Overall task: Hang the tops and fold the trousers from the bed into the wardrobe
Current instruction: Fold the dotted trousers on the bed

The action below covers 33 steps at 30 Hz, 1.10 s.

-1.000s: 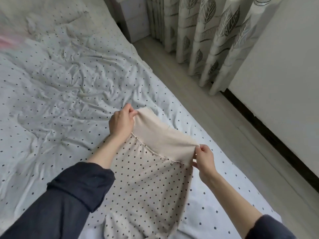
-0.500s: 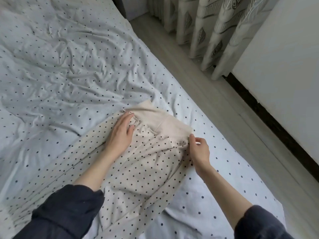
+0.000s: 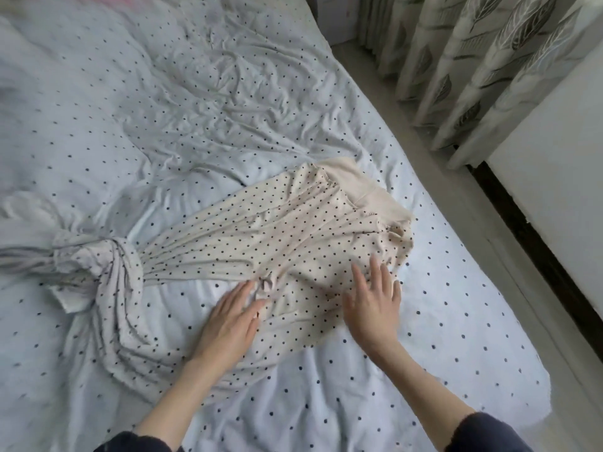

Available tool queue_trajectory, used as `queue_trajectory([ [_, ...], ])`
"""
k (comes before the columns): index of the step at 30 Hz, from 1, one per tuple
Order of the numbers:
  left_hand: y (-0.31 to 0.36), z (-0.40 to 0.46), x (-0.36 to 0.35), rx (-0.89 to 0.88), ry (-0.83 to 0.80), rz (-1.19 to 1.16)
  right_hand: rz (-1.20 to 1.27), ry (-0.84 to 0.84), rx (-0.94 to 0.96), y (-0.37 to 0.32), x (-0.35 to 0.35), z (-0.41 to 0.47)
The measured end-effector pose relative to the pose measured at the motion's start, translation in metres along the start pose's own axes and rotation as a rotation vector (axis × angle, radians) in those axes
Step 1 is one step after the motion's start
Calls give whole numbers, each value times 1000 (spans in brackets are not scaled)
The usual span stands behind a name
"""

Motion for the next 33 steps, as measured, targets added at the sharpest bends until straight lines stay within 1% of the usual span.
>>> queue_trajectory([
  [1, -5, -15, -3, -14, 24, 16, -64, -9, 127, -11, -8, -9],
  [3, -15, -39, -6, -27, 8, 16, -195, -105, 325, -34, -25, -24],
  [4, -19, -45, -4, -24, -8, 29, -239, -201, 369, -45, -29, -30],
  [5, -22, -50, 0, -13, -35, 51, -246, -262, 403, -55, -34, -35],
  [6, -26, -56, 4, -4, -55, 47, -235, -337, 407, -66, -41, -40],
  [7, -29, -56, 7, 4, -92, 35, -233, -374, 409, -74, -45, -41],
  [11, -36, -65, 16, 30, -223, 48, -234, -411, 520, -105, -51, -54],
  [15, -43, -78, 14, 44, -234, 58, -132, -377, 588, -109, -49, -64],
  [17, -44, -88, 12, 59, -200, 40, -115, -336, 594, -108, -45, -69],
  [19, -42, -96, 14, 84, -133, 38, -110, -302, 580, -105, -38, -71],
  [21, -40, -103, 24, 148, -48, 42, -92, -282, 575, -103, -28, -74],
  [23, -39, -114, 36, 234, 78, 20, -82, -271, 566, -102, -13, -82],
  [24, -40, -117, 43, 262, 139, 10, -79, -246, 567, -102, -5, -83],
  [26, -41, -125, 57, 299, 207, 8, -67, -192, 554, -103, 9, -84],
  [30, -37, -151, 88, 364, 288, 88, -65, -106, 557, -112, 41, -89],
  [33, -38, -171, 102, 383, 324, 133, -74, -47, 516, -112, 58, -92],
])
Point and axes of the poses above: each hand's wrist, its own z-axis towards the middle knuckle, its own x-axis out of the back of the hand, y = z × x, the point moved 1 cm from there along z, towards the middle knuckle, and after that the axes turned 7 degrees about -y, right-handed, at the moved point
